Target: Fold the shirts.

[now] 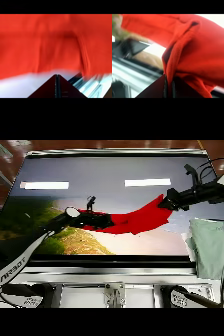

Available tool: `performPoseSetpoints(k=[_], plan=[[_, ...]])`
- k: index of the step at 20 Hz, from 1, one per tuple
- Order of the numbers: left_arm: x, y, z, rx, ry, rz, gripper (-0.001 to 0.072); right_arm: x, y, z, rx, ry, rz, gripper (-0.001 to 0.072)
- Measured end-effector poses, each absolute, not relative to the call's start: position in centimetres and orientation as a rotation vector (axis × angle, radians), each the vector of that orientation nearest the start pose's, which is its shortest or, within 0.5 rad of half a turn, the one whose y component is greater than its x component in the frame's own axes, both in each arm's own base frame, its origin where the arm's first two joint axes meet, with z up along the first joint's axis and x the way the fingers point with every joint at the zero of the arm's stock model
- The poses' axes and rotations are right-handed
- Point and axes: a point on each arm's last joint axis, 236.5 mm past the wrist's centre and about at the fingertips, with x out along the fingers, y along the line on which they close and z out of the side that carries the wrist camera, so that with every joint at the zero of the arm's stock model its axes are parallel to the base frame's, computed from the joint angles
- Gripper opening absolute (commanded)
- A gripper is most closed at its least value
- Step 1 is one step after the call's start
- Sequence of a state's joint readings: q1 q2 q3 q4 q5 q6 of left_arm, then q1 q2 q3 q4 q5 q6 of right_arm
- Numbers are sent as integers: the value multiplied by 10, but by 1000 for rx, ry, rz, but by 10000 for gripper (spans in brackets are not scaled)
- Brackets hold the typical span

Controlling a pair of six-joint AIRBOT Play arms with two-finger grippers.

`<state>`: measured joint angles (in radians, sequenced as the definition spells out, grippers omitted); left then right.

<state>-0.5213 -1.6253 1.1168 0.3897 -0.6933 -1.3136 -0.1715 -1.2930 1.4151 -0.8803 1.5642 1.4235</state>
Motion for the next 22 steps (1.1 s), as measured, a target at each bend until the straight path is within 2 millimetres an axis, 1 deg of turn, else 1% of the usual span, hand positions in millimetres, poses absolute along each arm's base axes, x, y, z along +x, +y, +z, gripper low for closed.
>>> performPoseSetpoints(k=[2, 4, 5, 7, 9, 10, 11, 12, 13, 14, 16, 18, 19, 20, 21, 22], plan=[[360, -405, -37, -738, 1257, -712, 48, 339, 86, 142, 454, 1277, 481, 65], [356, -441, -35, -745, 1263, -769, 42, 323, 84, 157, 441, 1263, 452, 65], [351, -459, -35, -752, 1282, -804, 42, 318, 84, 163, 440, 1256, 439, 64], [332, -488, -38, -767, 1345, -876, 41, 311, 82, 170, 445, 1248, 414, 64], [306, -507, -45, -778, 1439, -943, 40, 308, 81, 173, 459, 1242, 392, 64], [297, -511, -47, -781, 1476, -967, 40, 308, 81, 175, 467, 1237, 384, 64], [292, -513, -48, -784, 1500, -987, 39, 309, 81, 176, 473, 1230, 373, 65], [291, -513, -46, -786, 1506, -1003, 38, 310, 82, 176, 473, 1227, 361, 64], [298, -510, -42, -796, 1495, -1010, 38, 309, 84, 175, 465, 1231, 354, 64], [310, -503, -36, -802, 1468, -1006, 38, 309, 88, 173, 451, 1236, 346, 64], [348, -479, -13, -806, 1372, -984, 38, 310, 98, 166, 403, 1251, 334, 64], [395, -435, 16, -783, 1246, -938, 38, 315, 118, 156, 352, 1265, 351, 64], [420, -406, 36, -767, 1172, -906, 39, 319, 132, 149, 328, 1273, 367, 64], [440, -376, 55, -748, 1106, -873, 39, 324, 149, 140, 307, 1282, 390, 64], [459, -341, 76, -731, 1037, -835, 39, 330, 168, 129, 287, 1292, 413, 65], [474, -308, 99, -722, 973, -799, 39, 336, 187, 116, 274, 1305, 433, 65]])
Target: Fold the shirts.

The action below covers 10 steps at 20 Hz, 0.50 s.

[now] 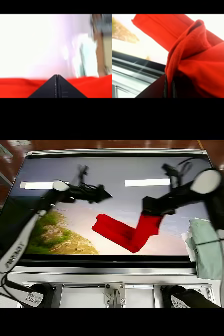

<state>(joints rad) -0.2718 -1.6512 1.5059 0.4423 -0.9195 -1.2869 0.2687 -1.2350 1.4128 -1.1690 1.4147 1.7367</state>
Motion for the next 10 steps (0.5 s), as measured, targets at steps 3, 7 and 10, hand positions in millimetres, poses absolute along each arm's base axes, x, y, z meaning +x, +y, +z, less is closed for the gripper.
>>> performPoseSetpoints(k=[3, 7, 10], plan=[[488, -219, 169, -681, 802, -718, 39, 353, 252, 62, 253, 1342, 477, 206], [466, -155, 236, -606, 662, -667, 39, 359, 333, -5, 368, 1401, 537, 654], [444, -140, 255, -534, 643, -656, 40, 359, 339, -25, 370, 1436, 565, 654]])
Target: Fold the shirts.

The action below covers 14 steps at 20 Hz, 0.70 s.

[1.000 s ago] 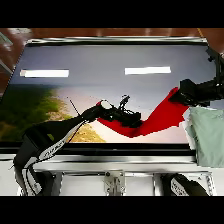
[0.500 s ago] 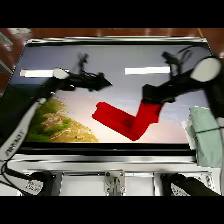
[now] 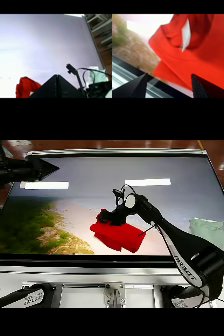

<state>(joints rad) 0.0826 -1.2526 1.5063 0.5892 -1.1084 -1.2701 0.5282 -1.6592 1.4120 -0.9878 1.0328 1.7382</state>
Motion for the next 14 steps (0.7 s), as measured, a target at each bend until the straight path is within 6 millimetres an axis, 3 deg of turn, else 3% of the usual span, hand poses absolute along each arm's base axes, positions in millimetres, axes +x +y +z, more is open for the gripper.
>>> performPoseSetpoints(k=[2, 5, 7, 9, 11, 14], plan=[[435, -137, 256, -503, 655, -657, 39, 365, 312, -25, 342, 1453, 537, 654], [426, -134, 253, -479, 679, -657, 39, 374, 231, -20, 263, 1508, 410, 654], [424, -133, 248, -467, 693, -651, 40, 358, 167, -25, 214, 1601, 291, 688], [421, -131, 241, -450, 717, -644, 40, 330, 124, -36, 227, 1689, 211, 688], [420, -128, 236, -433, 733, -634, 40, 298, 109, -53, 309, 1755, 190, 688], [418, -126, 232, -419, 747, -626, 40, 270, 124, -81, 504, 1762, 212, 688]])
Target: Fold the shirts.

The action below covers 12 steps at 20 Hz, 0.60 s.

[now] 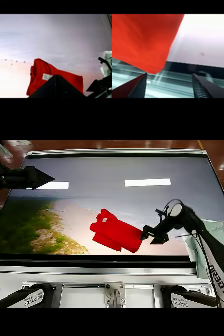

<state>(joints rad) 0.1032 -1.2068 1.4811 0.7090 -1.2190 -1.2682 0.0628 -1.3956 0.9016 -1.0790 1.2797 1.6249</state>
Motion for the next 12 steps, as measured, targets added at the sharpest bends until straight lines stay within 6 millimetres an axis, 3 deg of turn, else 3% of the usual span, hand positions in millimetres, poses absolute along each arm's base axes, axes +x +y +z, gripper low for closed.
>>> performPoseSetpoints(k=[5, 6, 7, 8, 10, 12], plan=[[418, -125, 229, -426, 761, -614, 40, 283, 162, -105, 799, 1593, 223, 670], [418, -125, 229, -429, 763, -612, 40, 287, 167, -108, 833, 1569, 215, 481], [418, -124, 229, -434, 765, -610, 40, 289, 169, -111, 853, 1558, 208, 144], [418, -124, 228, -436, 766, -609, 40, 293, 171, -112, 878, 1541, 200, 65], [418, -124, 228, -438, 769, -607, 40, 300, 172, -112, 888, 1509, 206, 64], [418, -124, 228, -439, 769, -606, 40, 318, 165, -96, 876, 1433, 247, 63]])
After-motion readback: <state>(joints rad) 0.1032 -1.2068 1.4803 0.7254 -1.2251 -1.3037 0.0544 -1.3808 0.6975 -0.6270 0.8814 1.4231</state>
